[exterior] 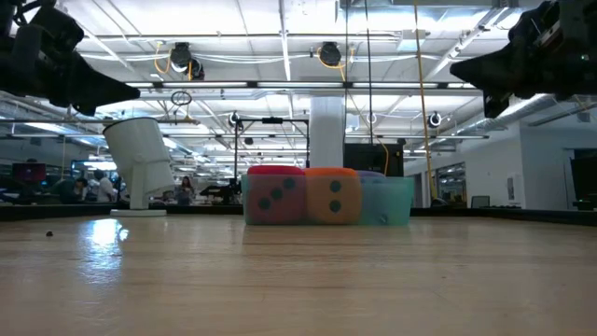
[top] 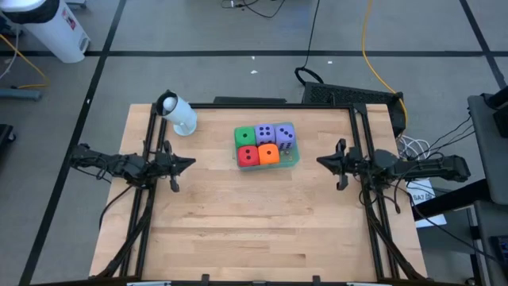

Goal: Pick & Place Dice
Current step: Return to Home Position

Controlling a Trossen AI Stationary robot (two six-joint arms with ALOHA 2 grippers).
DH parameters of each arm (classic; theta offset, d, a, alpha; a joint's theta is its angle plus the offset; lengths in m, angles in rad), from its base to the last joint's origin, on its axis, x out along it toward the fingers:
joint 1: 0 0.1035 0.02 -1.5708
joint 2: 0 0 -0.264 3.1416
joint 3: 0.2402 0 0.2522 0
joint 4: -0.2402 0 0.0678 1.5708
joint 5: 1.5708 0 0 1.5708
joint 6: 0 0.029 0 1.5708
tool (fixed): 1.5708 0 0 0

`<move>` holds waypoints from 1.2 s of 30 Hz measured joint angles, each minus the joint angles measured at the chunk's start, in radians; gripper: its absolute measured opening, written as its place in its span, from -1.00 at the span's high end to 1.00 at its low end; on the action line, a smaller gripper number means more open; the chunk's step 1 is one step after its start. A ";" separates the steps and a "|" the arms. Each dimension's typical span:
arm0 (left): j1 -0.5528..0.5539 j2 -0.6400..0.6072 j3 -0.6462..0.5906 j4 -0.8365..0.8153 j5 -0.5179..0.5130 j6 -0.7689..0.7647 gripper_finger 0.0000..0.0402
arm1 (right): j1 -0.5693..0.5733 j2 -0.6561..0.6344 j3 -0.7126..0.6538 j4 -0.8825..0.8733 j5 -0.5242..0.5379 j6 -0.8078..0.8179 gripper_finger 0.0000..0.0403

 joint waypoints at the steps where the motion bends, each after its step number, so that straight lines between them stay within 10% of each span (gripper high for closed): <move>1: 0.001 0.000 0.000 0.000 0.000 0.000 0.99 | 0.000 0.000 0.000 0.011 0.000 0.000 1.00; 36: 0.001 0.000 0.000 0.001 0.009 0.079 0.99 | 0.000 0.001 -0.001 0.016 -0.001 0.000 1.00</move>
